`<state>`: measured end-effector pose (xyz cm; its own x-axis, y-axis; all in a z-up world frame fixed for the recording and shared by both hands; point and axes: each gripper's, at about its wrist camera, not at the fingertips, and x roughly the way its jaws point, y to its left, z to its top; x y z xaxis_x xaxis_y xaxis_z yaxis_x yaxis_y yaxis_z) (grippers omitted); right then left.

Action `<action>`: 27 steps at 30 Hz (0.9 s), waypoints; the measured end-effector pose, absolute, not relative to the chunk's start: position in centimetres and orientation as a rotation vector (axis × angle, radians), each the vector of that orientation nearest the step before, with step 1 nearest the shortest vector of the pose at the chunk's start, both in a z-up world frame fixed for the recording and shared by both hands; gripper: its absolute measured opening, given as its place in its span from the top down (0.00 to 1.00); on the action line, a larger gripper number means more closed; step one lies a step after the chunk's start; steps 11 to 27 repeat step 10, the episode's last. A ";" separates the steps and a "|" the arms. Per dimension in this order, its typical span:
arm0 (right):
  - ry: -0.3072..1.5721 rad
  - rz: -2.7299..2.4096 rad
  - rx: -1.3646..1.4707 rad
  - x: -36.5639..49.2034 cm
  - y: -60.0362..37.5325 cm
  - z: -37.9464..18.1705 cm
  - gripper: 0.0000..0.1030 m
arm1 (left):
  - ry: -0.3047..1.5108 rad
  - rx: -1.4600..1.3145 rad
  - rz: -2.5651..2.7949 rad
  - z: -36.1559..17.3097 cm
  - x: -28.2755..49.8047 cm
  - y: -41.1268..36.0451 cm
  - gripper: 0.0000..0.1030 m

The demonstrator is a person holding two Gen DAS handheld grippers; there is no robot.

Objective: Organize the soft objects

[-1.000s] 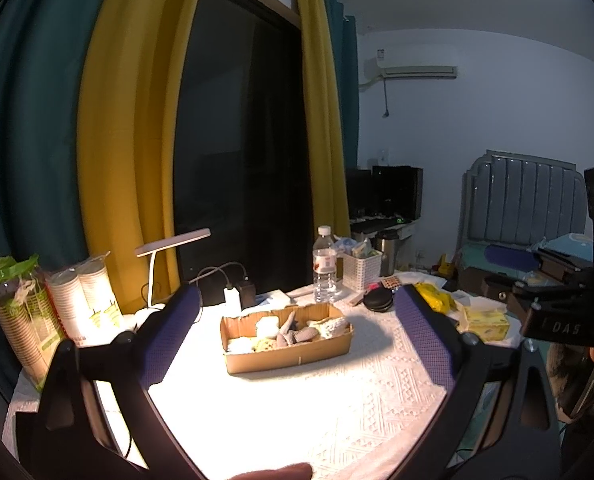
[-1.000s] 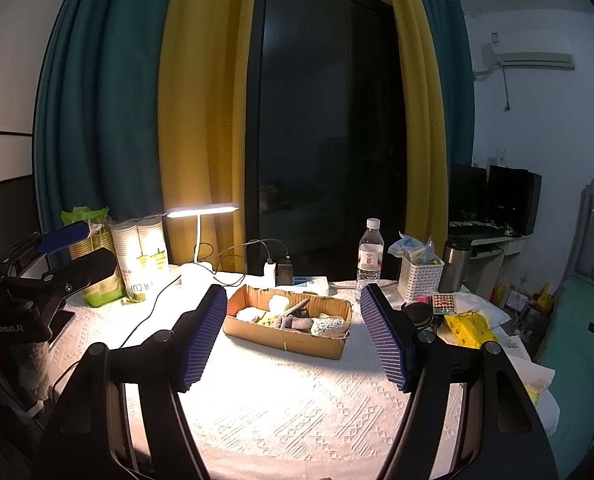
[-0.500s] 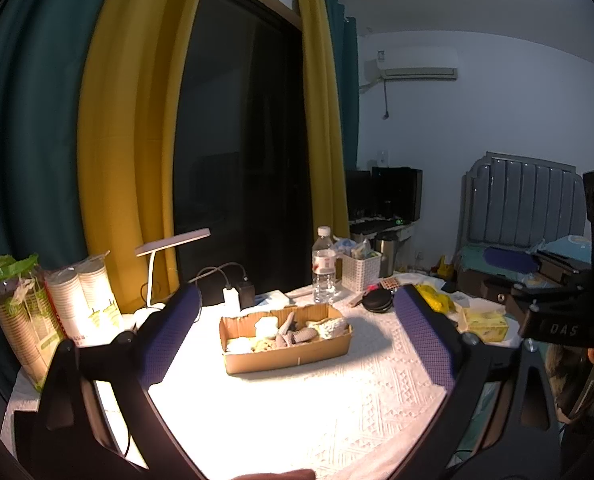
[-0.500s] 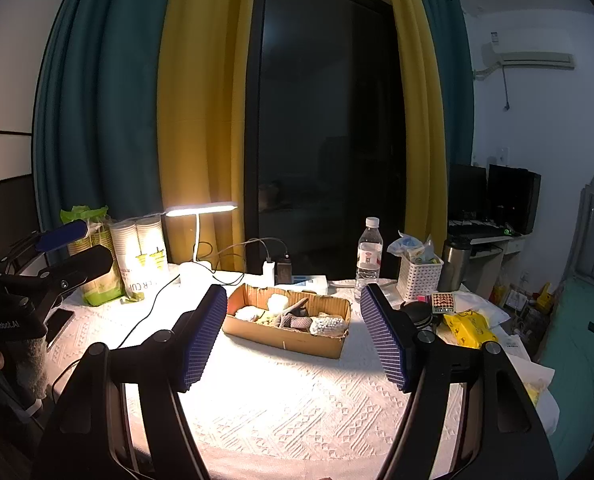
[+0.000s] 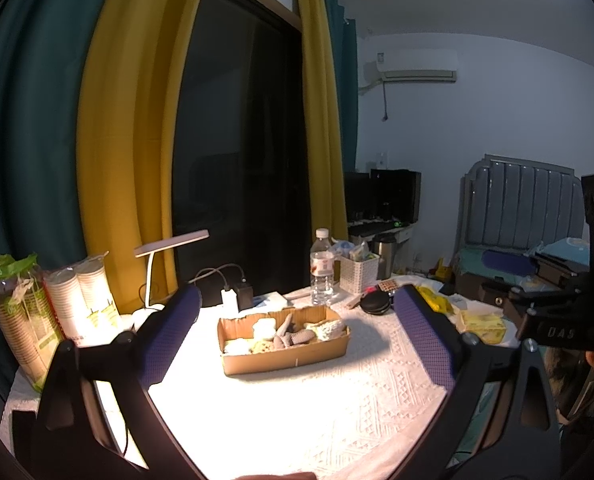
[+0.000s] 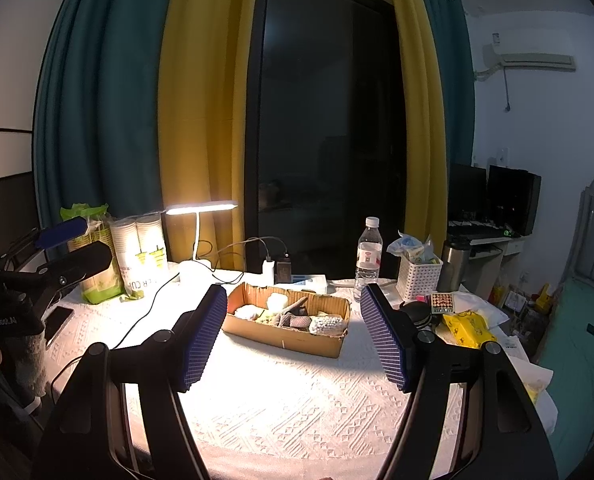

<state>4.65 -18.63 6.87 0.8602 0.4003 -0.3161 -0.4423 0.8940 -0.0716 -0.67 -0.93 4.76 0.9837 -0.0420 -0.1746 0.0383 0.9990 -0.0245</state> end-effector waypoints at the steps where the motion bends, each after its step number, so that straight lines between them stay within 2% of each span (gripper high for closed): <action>1: 0.300 0.444 -0.143 4.6 -18.6 6.9 0.30 | 0.177 -0.021 -0.040 4.8 -0.7 -0.9 0.04; 27: 0.300 0.447 -0.143 4.6 -18.7 6.9 0.30 | 0.176 -0.010 -0.044 4.9 -0.5 -1.1 0.04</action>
